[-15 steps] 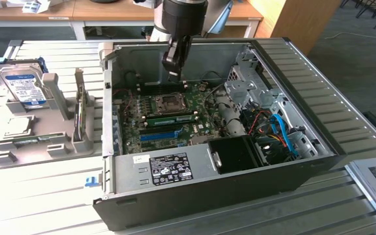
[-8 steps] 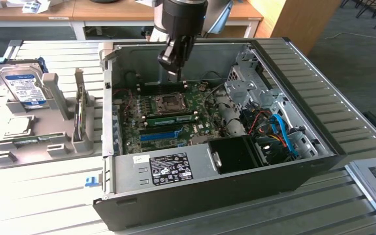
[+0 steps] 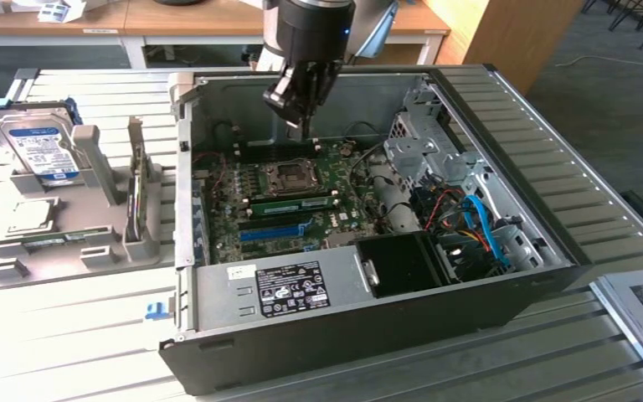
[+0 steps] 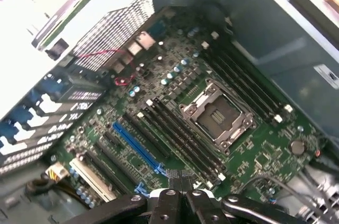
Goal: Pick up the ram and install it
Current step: 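Press down the ram until it locks into place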
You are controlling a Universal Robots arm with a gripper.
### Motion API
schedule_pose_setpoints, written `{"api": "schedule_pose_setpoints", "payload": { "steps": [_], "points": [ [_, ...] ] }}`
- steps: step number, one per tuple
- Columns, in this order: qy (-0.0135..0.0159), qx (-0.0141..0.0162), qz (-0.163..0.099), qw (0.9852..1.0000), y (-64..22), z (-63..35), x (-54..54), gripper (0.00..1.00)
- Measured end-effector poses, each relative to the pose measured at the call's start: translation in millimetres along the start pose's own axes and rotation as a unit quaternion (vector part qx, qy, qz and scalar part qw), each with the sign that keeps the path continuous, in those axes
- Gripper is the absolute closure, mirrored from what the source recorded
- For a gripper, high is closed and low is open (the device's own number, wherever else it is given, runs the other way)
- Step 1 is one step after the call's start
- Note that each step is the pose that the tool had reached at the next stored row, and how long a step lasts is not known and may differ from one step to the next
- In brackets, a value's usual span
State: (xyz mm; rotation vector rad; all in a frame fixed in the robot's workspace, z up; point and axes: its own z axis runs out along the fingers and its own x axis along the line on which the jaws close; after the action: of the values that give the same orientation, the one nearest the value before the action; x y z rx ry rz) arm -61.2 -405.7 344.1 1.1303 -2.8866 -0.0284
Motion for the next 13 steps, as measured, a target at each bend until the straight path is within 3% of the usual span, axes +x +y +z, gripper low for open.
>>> {"api": "schedule_pose_setpoints", "payload": {
  "steps": [4,7,13],
  "points": [
    [-0.0011,-0.0012,0.036,0.9994,0.0,0.3,0.0,0.90],
    [-0.0020,-0.0021,0.064,0.9980,0.0,0.6,0.0,0.90],
    [-0.0038,-0.0038,0.118,0.9930,0.0,1.1,0.0,0.90]
  ]
}}
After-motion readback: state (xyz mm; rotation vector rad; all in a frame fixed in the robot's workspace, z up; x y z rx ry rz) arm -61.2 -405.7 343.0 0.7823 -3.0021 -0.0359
